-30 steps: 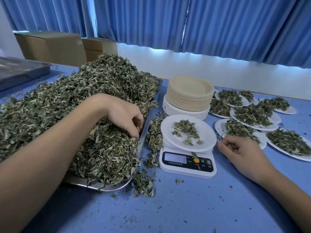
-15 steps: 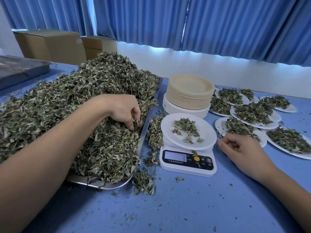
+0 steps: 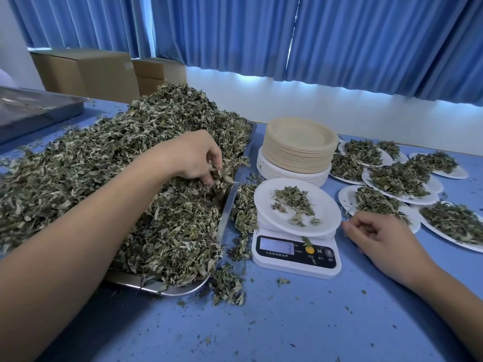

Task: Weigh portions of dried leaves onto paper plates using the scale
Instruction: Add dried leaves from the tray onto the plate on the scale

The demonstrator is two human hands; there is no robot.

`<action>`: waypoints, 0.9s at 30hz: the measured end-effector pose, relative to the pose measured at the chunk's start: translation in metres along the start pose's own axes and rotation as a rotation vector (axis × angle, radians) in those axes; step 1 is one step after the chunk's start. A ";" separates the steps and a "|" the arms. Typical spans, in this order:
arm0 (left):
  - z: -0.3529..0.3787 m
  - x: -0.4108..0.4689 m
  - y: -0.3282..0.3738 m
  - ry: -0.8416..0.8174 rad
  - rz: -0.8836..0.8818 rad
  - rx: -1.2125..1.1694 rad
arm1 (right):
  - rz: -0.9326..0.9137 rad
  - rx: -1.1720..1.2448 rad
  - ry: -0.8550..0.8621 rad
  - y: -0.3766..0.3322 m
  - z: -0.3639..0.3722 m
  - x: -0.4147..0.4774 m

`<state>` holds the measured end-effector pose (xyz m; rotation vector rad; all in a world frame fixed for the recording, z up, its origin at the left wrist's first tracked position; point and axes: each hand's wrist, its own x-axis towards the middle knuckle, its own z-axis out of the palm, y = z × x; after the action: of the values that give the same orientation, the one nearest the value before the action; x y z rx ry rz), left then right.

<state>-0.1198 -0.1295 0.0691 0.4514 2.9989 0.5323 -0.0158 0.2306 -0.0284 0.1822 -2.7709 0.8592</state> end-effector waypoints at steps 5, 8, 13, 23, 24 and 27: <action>-0.004 0.000 0.000 0.080 -0.030 0.014 | -0.001 0.002 -0.002 -0.002 -0.001 0.000; -0.006 0.001 -0.001 0.209 -0.027 0.004 | 0.001 0.000 -0.001 -0.002 -0.001 0.000; -0.010 -0.001 -0.002 0.312 -0.034 -0.045 | -0.004 0.005 -0.001 -0.002 0.000 0.001; -0.024 -0.006 0.004 0.550 -0.039 -0.495 | -0.009 0.006 -0.015 0.000 -0.003 0.002; -0.024 -0.005 0.008 0.530 -0.029 -0.534 | -0.016 0.005 -0.017 0.000 -0.003 0.002; -0.024 0.002 0.031 0.448 0.050 -0.601 | -0.031 0.005 -0.024 0.001 -0.003 0.001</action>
<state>-0.1163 -0.1091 0.1024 0.3924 2.9776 1.6632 -0.0166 0.2329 -0.0258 0.2378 -2.7801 0.8622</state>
